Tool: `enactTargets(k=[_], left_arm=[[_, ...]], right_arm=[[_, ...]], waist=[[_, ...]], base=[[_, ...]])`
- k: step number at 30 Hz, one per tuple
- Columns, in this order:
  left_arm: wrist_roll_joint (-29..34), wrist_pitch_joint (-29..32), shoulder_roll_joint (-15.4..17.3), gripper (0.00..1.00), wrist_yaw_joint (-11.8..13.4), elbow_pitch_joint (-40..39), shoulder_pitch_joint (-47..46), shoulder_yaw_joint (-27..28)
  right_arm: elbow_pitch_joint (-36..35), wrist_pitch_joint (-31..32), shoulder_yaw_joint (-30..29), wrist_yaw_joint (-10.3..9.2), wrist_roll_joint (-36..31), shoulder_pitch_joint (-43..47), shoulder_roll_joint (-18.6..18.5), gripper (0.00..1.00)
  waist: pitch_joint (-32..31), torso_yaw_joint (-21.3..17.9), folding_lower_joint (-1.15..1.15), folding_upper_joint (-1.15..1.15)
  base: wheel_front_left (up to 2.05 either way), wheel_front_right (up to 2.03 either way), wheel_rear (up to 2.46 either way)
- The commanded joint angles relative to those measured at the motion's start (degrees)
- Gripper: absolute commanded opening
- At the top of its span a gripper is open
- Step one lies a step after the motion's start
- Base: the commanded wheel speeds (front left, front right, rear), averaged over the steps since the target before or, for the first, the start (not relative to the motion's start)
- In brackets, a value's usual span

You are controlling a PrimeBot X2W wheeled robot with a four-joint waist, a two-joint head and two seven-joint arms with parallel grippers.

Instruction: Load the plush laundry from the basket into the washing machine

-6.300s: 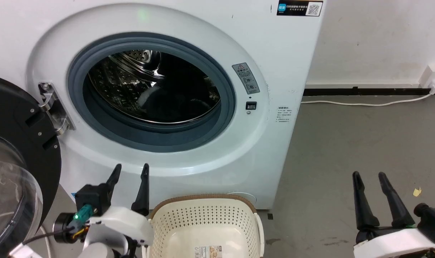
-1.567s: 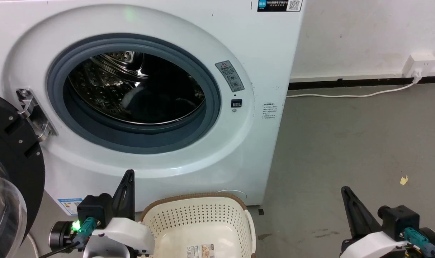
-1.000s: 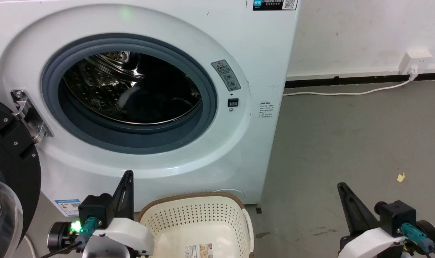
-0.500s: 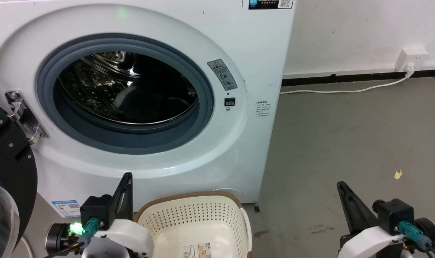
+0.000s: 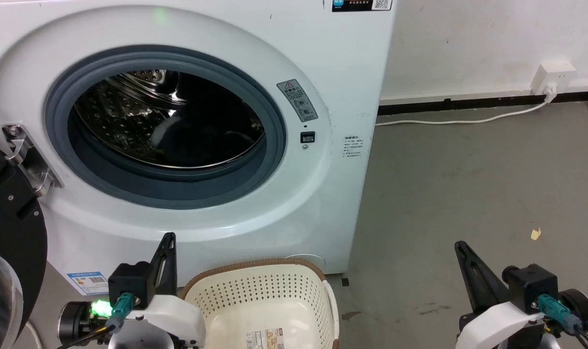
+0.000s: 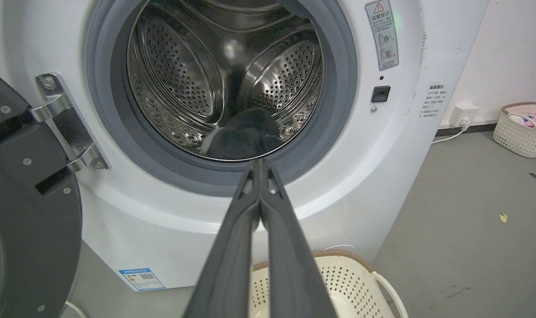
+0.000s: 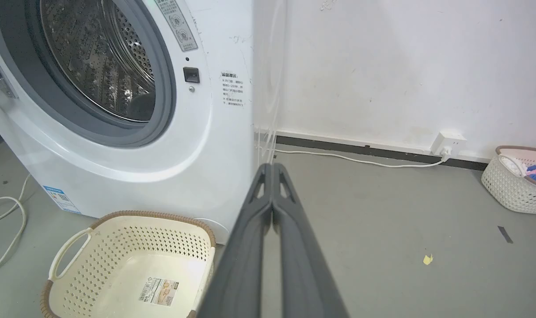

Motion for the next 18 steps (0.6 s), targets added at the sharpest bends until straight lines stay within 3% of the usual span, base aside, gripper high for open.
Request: enactTargets(k=[1, 18], left_arm=[[0.1, 0.0, 0.0, 0.00, -0.2, -0.3, 1.1, 0.3], [0.1, 0.0, 0.0, 0.00, -0.2, -0.3, 1.1, 0.3]], right_arm=[[-0.3, 0.1, -0.1, -0.05, -0.4, -0.7, 0.1, 0.00], [-0.3, 0.1, -0.1, -0.05, -0.4, -0.7, 0.1, 0.00]], waist=[[0.0, 0.0, 0.00, 0.00], [0.0, 0.0, 0.00, 0.00]], base=[[0.00, 0.00, 0.00], [0.00, 0.00, 0.00]])
